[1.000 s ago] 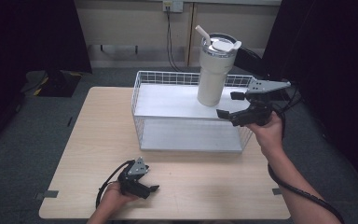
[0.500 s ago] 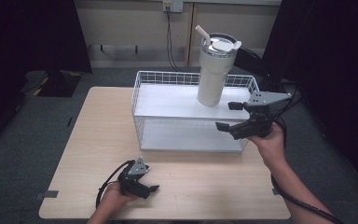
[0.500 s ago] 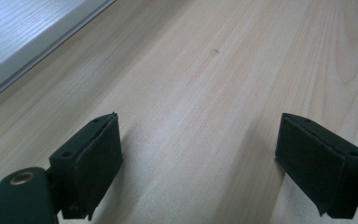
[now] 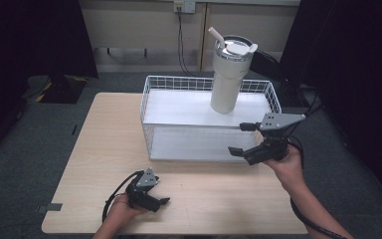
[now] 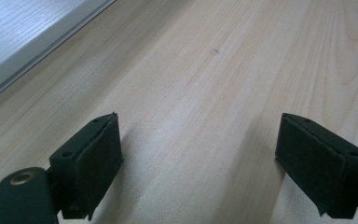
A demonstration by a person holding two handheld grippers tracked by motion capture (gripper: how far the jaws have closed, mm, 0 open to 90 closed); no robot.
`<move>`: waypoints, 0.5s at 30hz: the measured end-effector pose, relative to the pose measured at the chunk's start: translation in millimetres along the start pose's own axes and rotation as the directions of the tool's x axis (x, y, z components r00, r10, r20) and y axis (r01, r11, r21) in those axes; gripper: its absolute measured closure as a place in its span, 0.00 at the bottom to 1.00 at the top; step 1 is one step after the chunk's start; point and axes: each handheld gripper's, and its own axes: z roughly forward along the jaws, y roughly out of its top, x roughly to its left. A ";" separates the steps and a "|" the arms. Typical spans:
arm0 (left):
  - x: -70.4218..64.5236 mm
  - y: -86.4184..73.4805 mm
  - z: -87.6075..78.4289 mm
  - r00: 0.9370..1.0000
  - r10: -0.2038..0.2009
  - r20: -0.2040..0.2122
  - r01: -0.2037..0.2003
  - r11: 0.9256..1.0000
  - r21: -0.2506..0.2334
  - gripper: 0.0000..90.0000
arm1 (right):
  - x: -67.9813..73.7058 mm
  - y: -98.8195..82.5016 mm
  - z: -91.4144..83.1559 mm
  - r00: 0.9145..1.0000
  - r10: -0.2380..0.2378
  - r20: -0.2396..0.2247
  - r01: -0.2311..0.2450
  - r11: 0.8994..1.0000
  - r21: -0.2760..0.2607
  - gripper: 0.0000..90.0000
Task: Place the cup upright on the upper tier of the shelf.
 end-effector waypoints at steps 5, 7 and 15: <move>0.0 0.0 0.0 1.000 0.000 0.000 0.000 1.000 0.000 0.15 | 8.4 -11.4 2.8 1.000 -0.004 -0.021 0.004 1.000 0.005 0.10; 0.0 0.0 0.0 1.000 0.001 0.000 -0.001 1.000 0.000 0.15 | 10.5 -16.0 4.3 1.000 0.001 -0.029 -0.001 1.000 0.009 0.10; 0.2 0.0 -0.1 1.000 0.002 0.000 -0.002 1.000 0.002 0.15 | 18.7 -37.4 13.3 0.999 0.008 -0.054 -0.007 1.000 0.022 0.10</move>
